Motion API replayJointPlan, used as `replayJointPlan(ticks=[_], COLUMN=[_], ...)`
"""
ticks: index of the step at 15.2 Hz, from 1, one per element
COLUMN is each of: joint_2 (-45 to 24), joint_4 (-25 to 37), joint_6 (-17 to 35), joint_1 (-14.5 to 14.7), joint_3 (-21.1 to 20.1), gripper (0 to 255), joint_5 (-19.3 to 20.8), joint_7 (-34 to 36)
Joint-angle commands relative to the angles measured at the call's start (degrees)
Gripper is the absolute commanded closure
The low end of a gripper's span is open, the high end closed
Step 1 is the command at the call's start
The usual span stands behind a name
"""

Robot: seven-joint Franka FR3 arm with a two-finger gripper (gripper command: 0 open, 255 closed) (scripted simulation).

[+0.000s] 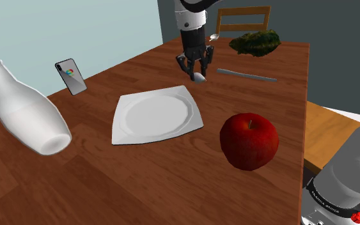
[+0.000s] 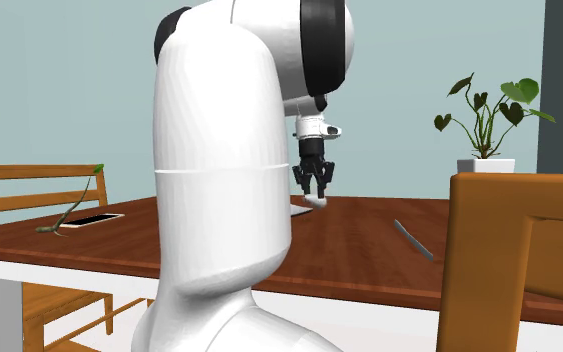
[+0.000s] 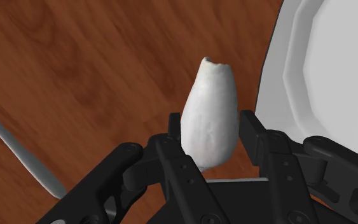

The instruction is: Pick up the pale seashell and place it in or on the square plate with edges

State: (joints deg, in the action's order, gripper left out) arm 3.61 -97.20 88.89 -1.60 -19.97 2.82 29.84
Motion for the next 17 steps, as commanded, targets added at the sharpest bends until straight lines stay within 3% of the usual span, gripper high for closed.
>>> replayJointPlan(ticks=[1, 9, 13, 14, 15, 17], joint_2=[-0.31, -2.09, -6.29, -5.11, -5.11, -4.77], joint_4=[1.88, 9.64, 15.14, 13.15, 13.15, 9.97], joint_6=[-1.61, -7.72, -9.73, -8.74, -8.74, -5.4], joint_1=[0.01, 0.18, 3.42, 2.53, 2.53, 0.19], joint_3=[-0.03, -0.28, -3.48, -2.66, -2.66, -0.52], gripper=[255, 255, 255, 255, 0, 0], joint_5=[0.1, 0.7, 1.75, 1.41, 1.41, -3.42], joint_7=[-0.04, 0.07, 6.3, 4.64, 4.64, 4.34])
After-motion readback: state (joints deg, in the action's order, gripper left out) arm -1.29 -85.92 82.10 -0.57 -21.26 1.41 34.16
